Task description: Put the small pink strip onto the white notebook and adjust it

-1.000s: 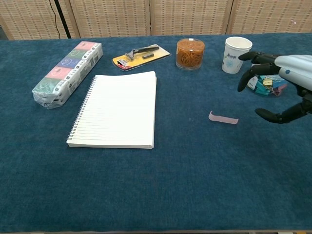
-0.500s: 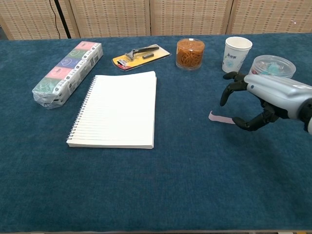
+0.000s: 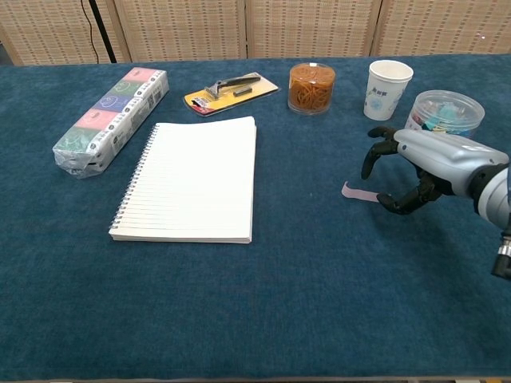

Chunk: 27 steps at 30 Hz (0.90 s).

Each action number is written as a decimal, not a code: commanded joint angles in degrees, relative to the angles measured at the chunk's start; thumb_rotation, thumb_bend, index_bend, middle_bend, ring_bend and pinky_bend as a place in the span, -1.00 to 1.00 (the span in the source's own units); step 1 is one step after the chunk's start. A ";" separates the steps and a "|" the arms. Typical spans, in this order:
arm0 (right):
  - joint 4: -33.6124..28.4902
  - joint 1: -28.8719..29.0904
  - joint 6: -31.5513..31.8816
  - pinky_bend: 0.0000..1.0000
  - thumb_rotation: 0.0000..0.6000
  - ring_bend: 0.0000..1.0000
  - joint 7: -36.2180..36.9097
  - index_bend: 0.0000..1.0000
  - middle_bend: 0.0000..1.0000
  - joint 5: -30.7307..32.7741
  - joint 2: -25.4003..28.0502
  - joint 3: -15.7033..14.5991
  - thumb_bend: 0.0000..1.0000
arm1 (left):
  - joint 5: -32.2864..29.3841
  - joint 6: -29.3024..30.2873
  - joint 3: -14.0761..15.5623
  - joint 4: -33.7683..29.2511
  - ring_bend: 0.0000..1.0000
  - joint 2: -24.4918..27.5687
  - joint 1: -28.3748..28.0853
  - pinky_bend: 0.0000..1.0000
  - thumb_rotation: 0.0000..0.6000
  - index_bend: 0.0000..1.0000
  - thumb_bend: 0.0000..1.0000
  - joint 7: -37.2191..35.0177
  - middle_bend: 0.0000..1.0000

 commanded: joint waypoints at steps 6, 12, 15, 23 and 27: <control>2.06 0.61 0.28 -1.00 1.00 -1.00 1.19 -0.21 -1.00 0.06 -1.05 -1.02 0.02 | -0.04 0.21 -0.08 0.05 -1.00 -0.02 0.13 -1.00 1.00 -1.00 -1.00 -0.25 -1.00; 3.01 1.00 0.69 -1.00 1.00 -1.00 1.73 -0.19 -1.00 -0.24 -1.78 -1.39 0.01 | -0.31 0.03 -0.22 0.13 -1.00 0.08 0.08 -1.00 1.00 -1.00 -1.00 -0.60 -1.00; 4.34 1.14 0.99 -1.00 1.00 -1.00 2.11 -0.17 -1.00 -0.55 -2.58 -1.66 0.01 | -0.35 0.09 -0.28 0.17 -1.00 0.17 0.13 -1.00 1.00 -1.00 -1.00 -0.87 -1.00; 6.45 1.11 1.64 -1.00 1.00 -1.00 3.42 -0.07 -1.00 -1.61 -3.80 -2.15 0.01 | -0.50 0.03 -0.38 0.26 -1.00 0.32 0.17 -1.00 1.00 -1.00 -1.00 -1.43 -1.00; 7.16 1.08 2.20 -1.00 1.00 -1.00 4.11 -0.02 -1.00 -2.54 -4.19 -2.23 0.01 | -0.56 0.07 -0.42 0.27 -1.00 0.32 0.21 -1.00 1.00 -1.00 -1.00 -1.53 -1.00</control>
